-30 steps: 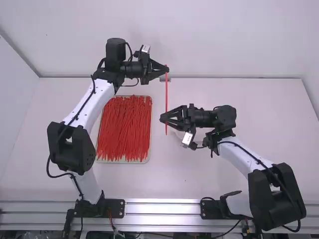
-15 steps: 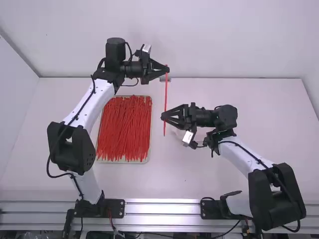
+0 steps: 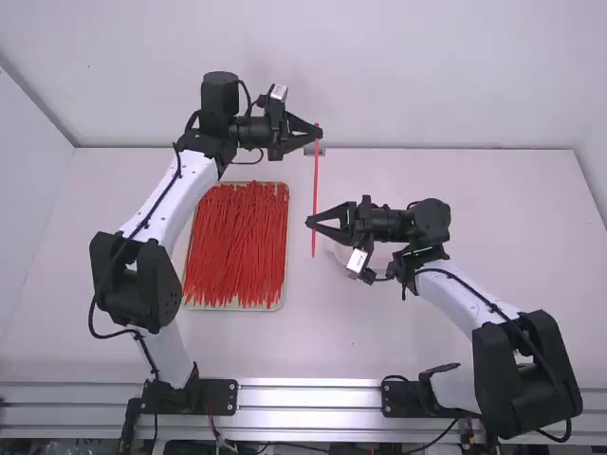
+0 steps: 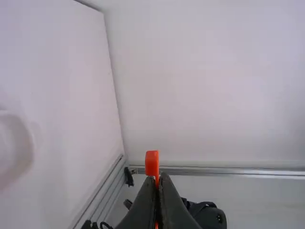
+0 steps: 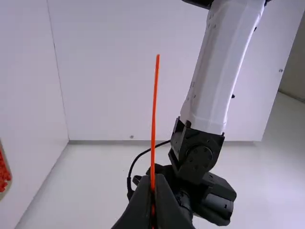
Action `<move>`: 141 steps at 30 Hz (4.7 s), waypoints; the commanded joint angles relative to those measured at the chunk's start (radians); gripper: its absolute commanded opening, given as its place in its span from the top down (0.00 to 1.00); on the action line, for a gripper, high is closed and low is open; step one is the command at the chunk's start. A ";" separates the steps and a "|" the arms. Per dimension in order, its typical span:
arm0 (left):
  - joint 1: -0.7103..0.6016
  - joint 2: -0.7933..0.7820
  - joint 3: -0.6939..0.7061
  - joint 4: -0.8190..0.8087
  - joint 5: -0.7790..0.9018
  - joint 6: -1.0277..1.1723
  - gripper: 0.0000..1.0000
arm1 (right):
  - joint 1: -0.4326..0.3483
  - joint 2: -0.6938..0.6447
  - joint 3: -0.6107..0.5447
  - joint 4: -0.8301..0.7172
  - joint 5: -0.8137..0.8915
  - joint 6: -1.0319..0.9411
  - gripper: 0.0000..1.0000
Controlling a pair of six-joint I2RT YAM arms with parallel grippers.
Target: Fasten the cable tie
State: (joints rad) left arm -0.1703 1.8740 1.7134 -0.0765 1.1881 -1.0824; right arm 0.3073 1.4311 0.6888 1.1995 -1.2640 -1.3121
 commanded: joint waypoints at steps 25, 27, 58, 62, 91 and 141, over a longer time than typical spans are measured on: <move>0.006 -0.005 -0.007 0.006 0.023 0.025 0.98 | -0.001 0.001 -0.002 -0.003 0.008 0.007 1.00; 0.006 -0.005 -0.007 0.006 0.023 0.024 0.98 | 0.002 0.001 -0.002 -0.003 0.008 0.007 1.00; 0.007 -0.005 -0.007 0.006 0.000 0.026 0.98 | 0.007 0.001 -0.002 0.002 -0.021 0.006 0.92; 0.007 -0.005 -0.007 0.006 0.000 0.033 0.98 | 0.006 0.001 -0.002 0.002 -0.021 0.006 1.00; 0.006 -0.005 -0.007 -0.016 0.004 0.111 0.98 | -0.016 0.001 -0.007 -0.003 0.043 0.740 1.00; 0.008 -0.005 -0.007 0.317 0.188 0.780 0.98 | 0.025 0.001 0.180 -0.074 0.289 1.803 1.00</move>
State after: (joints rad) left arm -0.1688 1.8740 1.7126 0.2256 1.2781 -0.5205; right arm 0.3363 1.4315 0.8204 1.1488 -1.0069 0.2264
